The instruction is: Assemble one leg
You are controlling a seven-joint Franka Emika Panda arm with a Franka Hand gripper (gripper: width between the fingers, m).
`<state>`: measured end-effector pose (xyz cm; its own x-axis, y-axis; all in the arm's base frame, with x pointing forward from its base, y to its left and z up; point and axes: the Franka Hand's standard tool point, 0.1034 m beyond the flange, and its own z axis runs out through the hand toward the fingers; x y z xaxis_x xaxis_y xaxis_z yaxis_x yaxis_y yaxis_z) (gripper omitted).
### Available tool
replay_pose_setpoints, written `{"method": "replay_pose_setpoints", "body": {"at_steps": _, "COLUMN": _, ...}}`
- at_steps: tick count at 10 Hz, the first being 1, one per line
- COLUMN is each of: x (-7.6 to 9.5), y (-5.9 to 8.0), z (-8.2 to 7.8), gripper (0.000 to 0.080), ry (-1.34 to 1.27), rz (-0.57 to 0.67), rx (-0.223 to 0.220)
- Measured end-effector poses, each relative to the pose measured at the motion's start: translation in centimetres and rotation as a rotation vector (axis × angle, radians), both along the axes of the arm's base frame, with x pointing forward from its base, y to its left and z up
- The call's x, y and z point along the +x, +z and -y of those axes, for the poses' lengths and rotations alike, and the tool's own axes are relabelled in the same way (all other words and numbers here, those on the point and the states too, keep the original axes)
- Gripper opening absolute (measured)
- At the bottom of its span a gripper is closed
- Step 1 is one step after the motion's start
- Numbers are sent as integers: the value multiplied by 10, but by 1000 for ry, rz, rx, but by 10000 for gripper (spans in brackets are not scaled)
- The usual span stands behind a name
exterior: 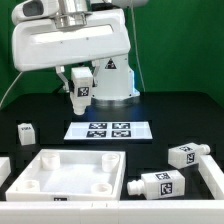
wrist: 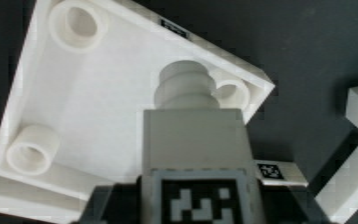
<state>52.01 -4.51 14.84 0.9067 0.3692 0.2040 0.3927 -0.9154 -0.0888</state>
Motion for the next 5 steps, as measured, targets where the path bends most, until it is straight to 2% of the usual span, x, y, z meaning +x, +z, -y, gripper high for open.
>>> {"method": "replay_pose_setpoints", "body": {"at_steps": 1, "x": 3, "y": -12, "z": -3, "gripper": 278, "ry": -61, "rz": -62, "rx": 50}}
{"method": "replay_pose_setpoints", "body": {"at_steps": 3, "x": 55, "y": -23, "z": -16, "gripper": 278, "ry": -67, "rz": -23, "rx": 45}}
{"method": "replay_pose_setpoints", "body": {"at_steps": 4, "x": 74, "y": -23, "z": -22, "gripper": 278, "ry": -60, "rz": 21, "rx": 33}}
{"method": "replay_pose_setpoints", "body": {"at_steps": 5, "x": 83, "y": -21, "z": -23, "gripper": 278, "ry": -50, "rz": 37, "rx": 31}}
